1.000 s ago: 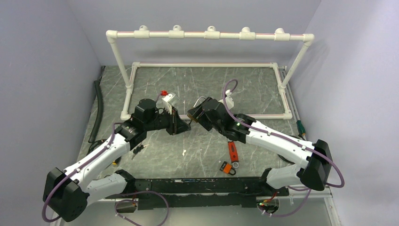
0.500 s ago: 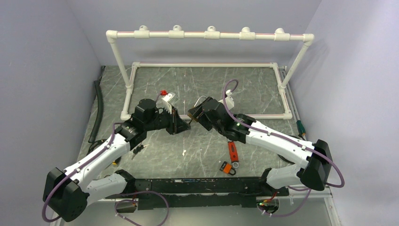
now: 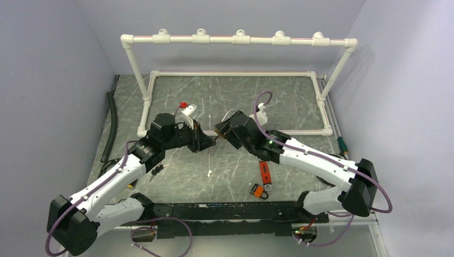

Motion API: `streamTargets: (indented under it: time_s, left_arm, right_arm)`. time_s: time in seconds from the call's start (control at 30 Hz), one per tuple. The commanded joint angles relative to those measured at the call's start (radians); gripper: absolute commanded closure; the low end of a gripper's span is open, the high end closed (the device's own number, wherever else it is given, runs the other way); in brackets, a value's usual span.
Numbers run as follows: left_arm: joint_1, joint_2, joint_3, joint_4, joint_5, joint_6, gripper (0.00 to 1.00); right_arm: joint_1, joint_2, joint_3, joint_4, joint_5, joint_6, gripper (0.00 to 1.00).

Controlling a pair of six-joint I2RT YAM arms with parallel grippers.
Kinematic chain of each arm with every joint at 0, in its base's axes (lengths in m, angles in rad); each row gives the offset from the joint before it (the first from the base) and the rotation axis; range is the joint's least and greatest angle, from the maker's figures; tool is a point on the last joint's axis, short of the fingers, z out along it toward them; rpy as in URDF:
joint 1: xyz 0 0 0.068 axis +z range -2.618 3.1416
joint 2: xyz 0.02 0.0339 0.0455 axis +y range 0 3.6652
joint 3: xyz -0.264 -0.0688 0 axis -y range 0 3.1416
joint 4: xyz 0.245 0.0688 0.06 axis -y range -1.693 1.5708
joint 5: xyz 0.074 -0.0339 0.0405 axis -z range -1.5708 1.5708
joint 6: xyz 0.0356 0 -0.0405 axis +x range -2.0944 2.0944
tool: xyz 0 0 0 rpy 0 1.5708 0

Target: Unlock with the key

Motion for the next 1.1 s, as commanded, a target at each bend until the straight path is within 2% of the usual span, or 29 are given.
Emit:
streamTargets:
  time_s: [0.0,0.57,1.07]
  left_arm:
    - [0.014,-0.022,0.014,0.096,-0.1,0.035,1.0]
    - [0.014,-0.054,-0.041,0.127,-0.067,-0.005,1.0]
    - [0.014,-0.121,-0.066,0.127,-0.096,-0.017,1.0]
  right_arm:
    - [0.039,-0.03,0.06,-0.031,-0.051,0.015,1.0]
    - [0.01,-0.027,0.134,-0.11,0.06,0.095,1.0]
    - [-0.075,0.014,0.201,-0.132,0.028,0.13,1.0]
